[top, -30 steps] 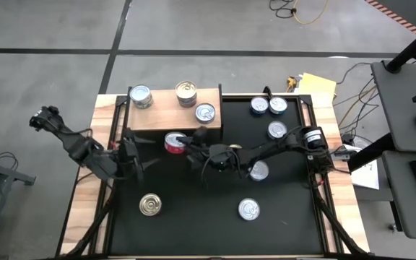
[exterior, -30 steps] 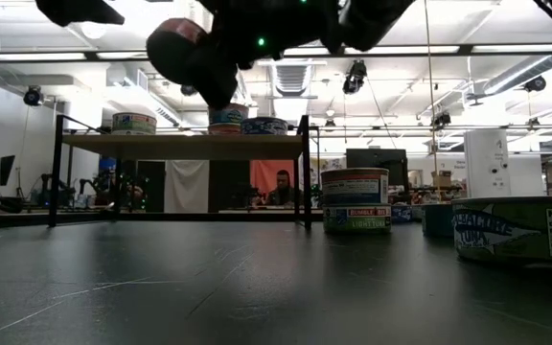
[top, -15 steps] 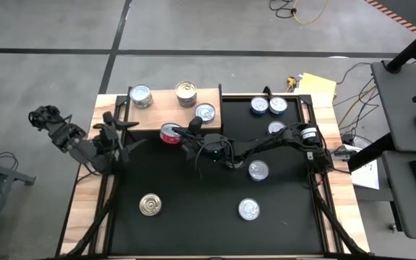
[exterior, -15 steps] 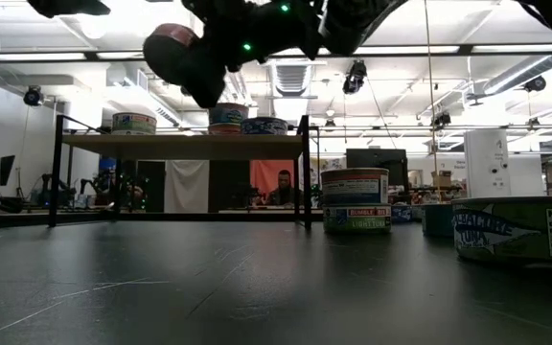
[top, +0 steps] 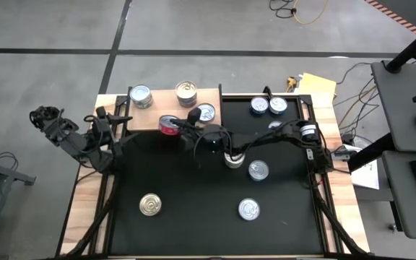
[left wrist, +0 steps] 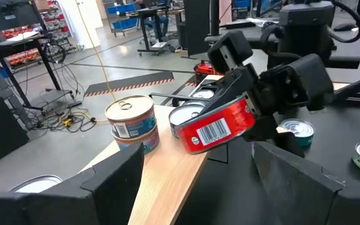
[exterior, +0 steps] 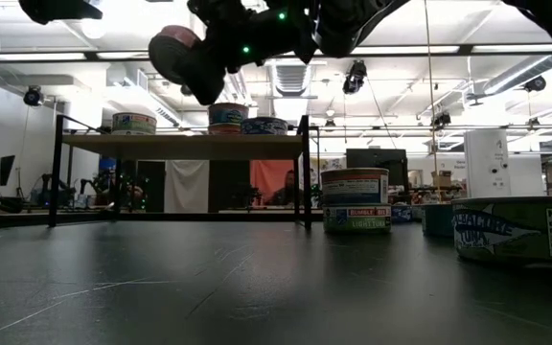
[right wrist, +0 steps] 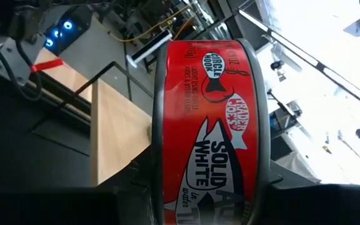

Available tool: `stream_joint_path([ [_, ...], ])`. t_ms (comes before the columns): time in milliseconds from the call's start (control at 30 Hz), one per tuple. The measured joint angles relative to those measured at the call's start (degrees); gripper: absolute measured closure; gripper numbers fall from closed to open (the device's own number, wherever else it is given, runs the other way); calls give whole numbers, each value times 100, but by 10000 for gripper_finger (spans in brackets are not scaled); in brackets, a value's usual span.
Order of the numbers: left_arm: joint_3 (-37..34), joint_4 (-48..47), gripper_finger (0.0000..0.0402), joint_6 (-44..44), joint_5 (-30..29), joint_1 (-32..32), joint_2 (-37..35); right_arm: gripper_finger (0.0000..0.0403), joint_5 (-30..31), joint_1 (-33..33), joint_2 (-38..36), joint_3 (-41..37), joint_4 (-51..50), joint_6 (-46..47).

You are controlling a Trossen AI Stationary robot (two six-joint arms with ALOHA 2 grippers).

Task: Stack canned seafood by type on shelf
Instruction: Put the red tuna can on the shelf

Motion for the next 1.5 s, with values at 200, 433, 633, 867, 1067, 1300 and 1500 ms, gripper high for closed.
stream_joint_path([
  [200,-1,0,113,0,-2,0,-35,277,-314,-124,0,0,-121,508],
  [433,-2,4,113,-48,-1,0,1,279,-312,-122,0,0,-428,505],
  [633,-4,5,113,-230,6,0,26,278,12,-108,0,-2,-701,199],
  [867,-7,6,113,-501,-523,0,-7,280,96,-81,0,11,-868,-330],
  [1067,-7,7,113,-224,-855,0,-15,280,-93,-83,0,13,-277,-672],
  [1300,-7,4,113,-197,-889,0,-15,280,-877,-83,1,391,-282,-530],
  [1500,-7,4,113,-193,-996,2,-15,279,-1053,-85,24,803,-914,-335],
])
